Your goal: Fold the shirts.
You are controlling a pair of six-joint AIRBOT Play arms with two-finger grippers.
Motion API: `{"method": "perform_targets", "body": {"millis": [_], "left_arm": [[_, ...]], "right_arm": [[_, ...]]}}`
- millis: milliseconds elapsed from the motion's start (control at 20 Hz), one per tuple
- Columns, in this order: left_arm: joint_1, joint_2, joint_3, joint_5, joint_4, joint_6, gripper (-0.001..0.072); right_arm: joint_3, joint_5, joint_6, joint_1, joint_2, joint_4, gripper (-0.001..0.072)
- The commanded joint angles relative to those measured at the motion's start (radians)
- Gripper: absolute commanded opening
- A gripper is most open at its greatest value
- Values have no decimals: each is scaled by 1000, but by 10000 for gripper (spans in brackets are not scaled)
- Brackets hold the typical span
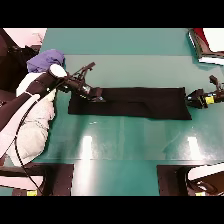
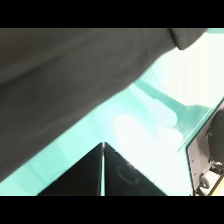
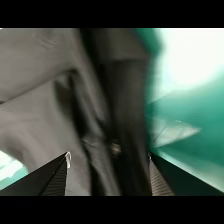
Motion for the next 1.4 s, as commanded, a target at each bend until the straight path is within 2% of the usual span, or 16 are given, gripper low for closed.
{"method": "perform_targets", "body": {"millis": [0,150,250,300,450,650,800,1000,1350], "left_arm": [[-71,0,1,27,9,-3,21],[-80,-1,1,45,29,-10,21],[-80,-1,1,60,52,-35,21],[-80,-3,2,72,53,-41,21],[-80,-49,74,101,64,-57,21],[-86,-217,291,100,67,-111,20],[-110,-344,425,99,81,-137,20],[-151,-454,518,101,91,-160,21],[-167,-480,531,109,163,-174,21]], "right_arm": [[27,63,-12,64,-51,-1,563],[28,62,-30,103,-50,-1,317],[27,68,-31,106,-44,-1,91],[27,68,-30,106,-29,0,28],[28,64,5,106,53,0,21],[34,64,103,155,196,2,21],[147,105,184,243,253,2,21],[365,135,282,408,256,2,21],[645,132,319,655,195,1,21]]}}
